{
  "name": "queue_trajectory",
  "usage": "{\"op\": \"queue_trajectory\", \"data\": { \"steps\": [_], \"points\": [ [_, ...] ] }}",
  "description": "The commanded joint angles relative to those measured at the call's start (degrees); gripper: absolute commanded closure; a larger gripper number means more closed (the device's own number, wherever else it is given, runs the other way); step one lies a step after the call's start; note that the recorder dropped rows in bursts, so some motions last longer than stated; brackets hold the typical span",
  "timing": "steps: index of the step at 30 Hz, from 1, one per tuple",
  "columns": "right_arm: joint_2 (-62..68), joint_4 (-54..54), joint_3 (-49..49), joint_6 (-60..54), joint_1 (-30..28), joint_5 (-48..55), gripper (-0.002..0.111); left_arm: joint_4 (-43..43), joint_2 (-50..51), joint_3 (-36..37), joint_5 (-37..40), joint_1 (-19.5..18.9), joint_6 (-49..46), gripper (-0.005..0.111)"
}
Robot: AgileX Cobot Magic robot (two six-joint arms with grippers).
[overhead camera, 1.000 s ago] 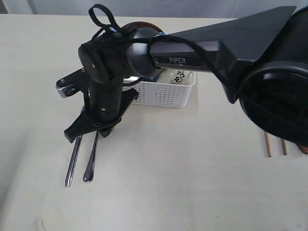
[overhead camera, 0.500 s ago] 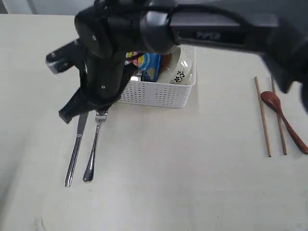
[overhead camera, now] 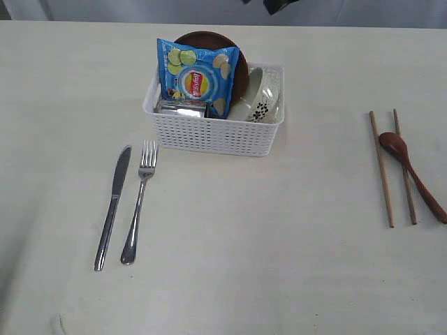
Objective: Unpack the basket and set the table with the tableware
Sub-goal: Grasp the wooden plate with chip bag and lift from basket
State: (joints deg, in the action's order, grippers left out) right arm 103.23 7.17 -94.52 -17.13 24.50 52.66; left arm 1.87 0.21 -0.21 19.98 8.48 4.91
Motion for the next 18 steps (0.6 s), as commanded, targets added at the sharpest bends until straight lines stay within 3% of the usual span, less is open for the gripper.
{"op": "queue_trajectory", "data": {
  "steps": [1, 3, 5, 9, 12, 18],
  "points": [
    [-0.1, 14.4, 0.0, -13.3, -9.0, -3.0, 0.104, -0.1, -0.2, 0.2, -0.1, 0.3, -0.2, 0.107],
    [0.8, 20.9, -0.4, -20.6, -11.9, -2.3, 0.094, -0.1, -0.2, 0.2, -0.1, 0.3, -0.2, 0.107],
    [2.8, 26.8, -1.8, -27.2, -13.8, -0.5, 0.077, -0.1, -0.2, 0.2, -0.1, 0.3, -0.2, 0.107],
    [8.2, 32.0, -5.6, -35.2, -13.6, 1.3, 0.05, -0.1, -0.2, 0.2, -0.1, 0.3, -0.2, 0.107],
    [12.9, 31.6, -9.4, -36.4, -11.5, 1.7, 0.042, -0.1, -0.2, 0.2, -0.1, 0.3, -0.2, 0.107],
    [22.0, 29.6, -18.0, -38.2, -7.6, 7.8, 0.043, -0.1, -0.2, 0.2, -0.1, 0.3, -0.2, 0.107]
  ]
}}
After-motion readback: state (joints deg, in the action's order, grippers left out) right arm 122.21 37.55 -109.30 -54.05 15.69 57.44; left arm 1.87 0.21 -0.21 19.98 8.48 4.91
